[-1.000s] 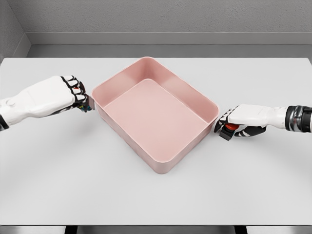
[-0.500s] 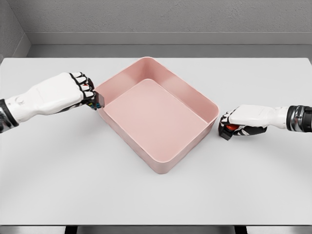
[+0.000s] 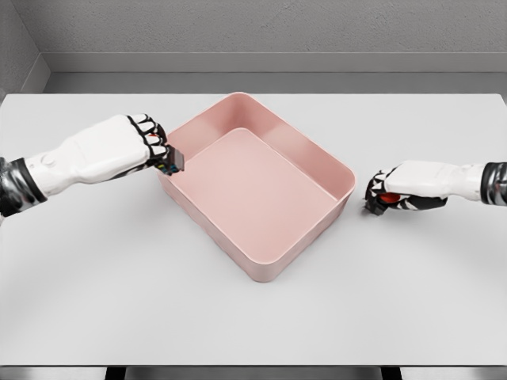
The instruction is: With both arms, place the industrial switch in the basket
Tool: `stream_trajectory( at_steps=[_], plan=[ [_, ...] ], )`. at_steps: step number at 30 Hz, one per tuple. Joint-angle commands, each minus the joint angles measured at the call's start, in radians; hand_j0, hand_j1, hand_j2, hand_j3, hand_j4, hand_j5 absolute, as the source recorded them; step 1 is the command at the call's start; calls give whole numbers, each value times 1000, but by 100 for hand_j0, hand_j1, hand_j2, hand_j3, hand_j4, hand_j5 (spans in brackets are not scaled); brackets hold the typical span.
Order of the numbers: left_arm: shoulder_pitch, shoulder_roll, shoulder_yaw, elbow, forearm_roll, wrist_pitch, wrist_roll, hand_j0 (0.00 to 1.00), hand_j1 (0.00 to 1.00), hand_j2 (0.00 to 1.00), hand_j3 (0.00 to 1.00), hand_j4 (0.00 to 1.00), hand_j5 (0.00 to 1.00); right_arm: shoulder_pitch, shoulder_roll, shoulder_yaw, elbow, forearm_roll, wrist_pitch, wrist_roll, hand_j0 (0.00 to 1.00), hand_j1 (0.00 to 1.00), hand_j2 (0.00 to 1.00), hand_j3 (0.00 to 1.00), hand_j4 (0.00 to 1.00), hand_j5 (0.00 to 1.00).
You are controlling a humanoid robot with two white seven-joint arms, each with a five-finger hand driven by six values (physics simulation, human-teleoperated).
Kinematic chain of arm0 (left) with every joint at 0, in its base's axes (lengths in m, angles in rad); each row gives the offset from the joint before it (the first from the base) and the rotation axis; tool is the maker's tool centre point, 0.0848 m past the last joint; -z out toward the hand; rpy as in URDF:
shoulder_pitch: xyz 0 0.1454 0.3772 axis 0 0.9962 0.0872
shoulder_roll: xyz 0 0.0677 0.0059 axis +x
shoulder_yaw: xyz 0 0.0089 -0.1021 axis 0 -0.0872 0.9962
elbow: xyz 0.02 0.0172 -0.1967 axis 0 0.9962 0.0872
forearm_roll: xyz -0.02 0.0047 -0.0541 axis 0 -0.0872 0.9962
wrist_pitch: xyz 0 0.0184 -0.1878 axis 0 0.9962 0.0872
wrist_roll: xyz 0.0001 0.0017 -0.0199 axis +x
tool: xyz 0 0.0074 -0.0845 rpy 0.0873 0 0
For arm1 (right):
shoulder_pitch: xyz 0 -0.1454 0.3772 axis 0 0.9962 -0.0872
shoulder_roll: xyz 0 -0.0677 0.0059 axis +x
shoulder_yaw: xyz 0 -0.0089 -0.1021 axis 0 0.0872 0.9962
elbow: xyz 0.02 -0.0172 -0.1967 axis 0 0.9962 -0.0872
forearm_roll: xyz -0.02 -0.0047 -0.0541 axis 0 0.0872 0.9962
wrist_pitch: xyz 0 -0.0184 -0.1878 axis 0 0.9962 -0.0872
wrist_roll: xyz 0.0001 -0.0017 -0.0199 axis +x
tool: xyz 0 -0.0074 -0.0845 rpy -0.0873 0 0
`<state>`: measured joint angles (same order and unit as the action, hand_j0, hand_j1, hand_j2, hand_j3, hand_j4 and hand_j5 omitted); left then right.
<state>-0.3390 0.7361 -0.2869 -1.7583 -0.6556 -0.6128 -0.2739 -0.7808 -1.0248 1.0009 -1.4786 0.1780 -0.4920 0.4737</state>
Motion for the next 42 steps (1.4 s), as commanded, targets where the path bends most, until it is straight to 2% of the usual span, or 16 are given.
stream_trajectory(
  at_steps=[1,18,22,30,35,36,37,38,42],
  plan=[
    [0,-17,-1,2,-7,2,1,40,40,40,40,40,40,0,-17,-5,0,-6,0,-1,49,49,49,49,49,49],
    [-37,-170,-61,20,-125,2,2,40,40,40,40,40,40,-64,-34,-13,-3,-11,-39,0,50,50,50,50,50,50],
    [-57,-185,-98,45,-130,2,1,40,40,40,40,40,40,-71,-38,-27,-15,-14,-42,0,50,50,50,50,50,50],
    [-72,-274,-133,128,-214,2,1,40,40,40,40,40,40,-84,-49,-39,-28,-15,-43,0,50,50,50,50,50,50],
    [-84,-290,-163,143,-217,2,-1,40,40,40,40,40,40,-92,-49,-53,-38,-15,-43,0,50,50,50,50,50,50],
    [-86,-290,-163,143,-216,2,-1,47,47,47,47,47,47,-92,-49,-58,-40,-15,-43,0,50,50,50,50,50,50],
    [-87,-290,-163,141,-216,2,1,71,71,71,71,71,71,-95,-49,-58,-43,-15,-43,0,50,50,50,50,50,50],
    [-87,-290,-163,140,-216,2,2,89,89,89,89,89,89,-98,-48,-58,-43,-15,-43,-1,50,50,50,50,50,50],
    [-89,-293,-163,135,-214,2,1,91,91,91,91,91,91,-107,-38,-58,-54,-15,-43,-1,50,50,50,50,50,50]
  ],
)
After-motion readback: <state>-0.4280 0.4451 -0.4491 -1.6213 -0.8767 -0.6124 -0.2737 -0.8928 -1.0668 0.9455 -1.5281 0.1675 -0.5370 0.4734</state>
